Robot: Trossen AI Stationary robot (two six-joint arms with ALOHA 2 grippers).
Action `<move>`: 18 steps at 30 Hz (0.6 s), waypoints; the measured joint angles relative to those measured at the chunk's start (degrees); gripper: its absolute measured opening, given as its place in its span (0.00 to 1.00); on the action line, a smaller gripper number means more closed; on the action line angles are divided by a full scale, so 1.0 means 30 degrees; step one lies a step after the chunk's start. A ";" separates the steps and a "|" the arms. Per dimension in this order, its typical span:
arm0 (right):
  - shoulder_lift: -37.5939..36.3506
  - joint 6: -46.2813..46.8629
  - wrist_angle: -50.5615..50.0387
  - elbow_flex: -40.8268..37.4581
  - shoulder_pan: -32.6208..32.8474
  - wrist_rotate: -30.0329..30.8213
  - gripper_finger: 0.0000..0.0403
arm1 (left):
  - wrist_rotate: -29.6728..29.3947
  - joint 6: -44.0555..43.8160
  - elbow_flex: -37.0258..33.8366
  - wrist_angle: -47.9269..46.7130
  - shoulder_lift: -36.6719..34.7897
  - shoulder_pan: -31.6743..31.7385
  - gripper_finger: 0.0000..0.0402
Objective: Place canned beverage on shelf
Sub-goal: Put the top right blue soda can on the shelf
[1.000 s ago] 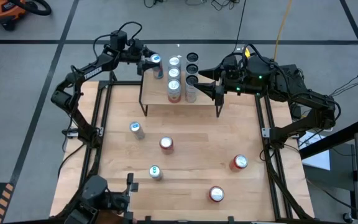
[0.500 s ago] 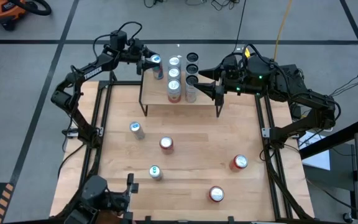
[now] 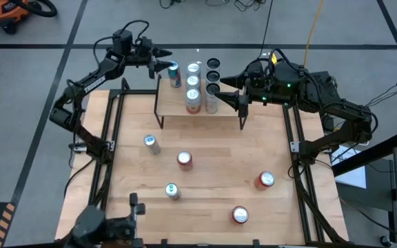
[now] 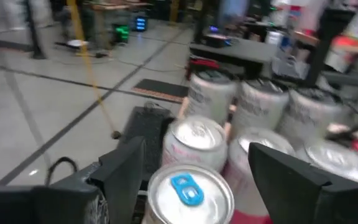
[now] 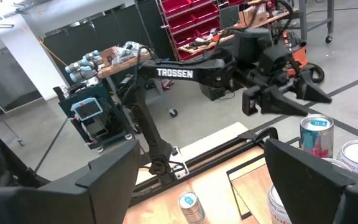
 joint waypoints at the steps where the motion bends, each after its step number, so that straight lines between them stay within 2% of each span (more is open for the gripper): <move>1: 0.0000 -0.0058 0.0000 0.0000 0.0000 0.0000 0.80 | -0.0574 -0.0662 0.0000 -0.0009 -0.0337 -0.0104 0.71; 5: 0.0000 -0.0092 -0.0007 0.0000 -0.0034 0.0000 0.80 | -0.3425 -0.4080 0.0000 -0.0074 -0.2449 -0.0989 0.71; 8: 0.0000 -0.0092 -0.0009 0.0000 -0.0131 0.0002 0.80 | -0.7016 -0.4887 0.0106 -0.1054 -0.4184 -0.2356 0.71; 11: 0.0000 -0.0299 -0.0057 0.0000 -0.0138 0.0101 0.80 | -1.1927 -0.2246 0.0432 -0.4045 -0.5208 -0.4089 0.71; 13: 0.0000 -0.0594 -0.0110 0.0000 -0.0138 0.0102 0.80 | -1.4326 0.0217 0.0565 -0.5584 -0.5388 -0.5047 0.71; 15: 0.0000 -0.0744 -0.0296 0.0000 -0.0138 0.0092 0.80 | -1.4871 0.1301 0.0569 -0.6440 -0.5380 -0.5509 0.71; 18: 0.0000 -0.0798 -0.0696 0.0000 -0.0138 0.0087 0.80 | -1.3528 0.0990 0.0583 -0.6752 -0.4981 -0.5132 0.71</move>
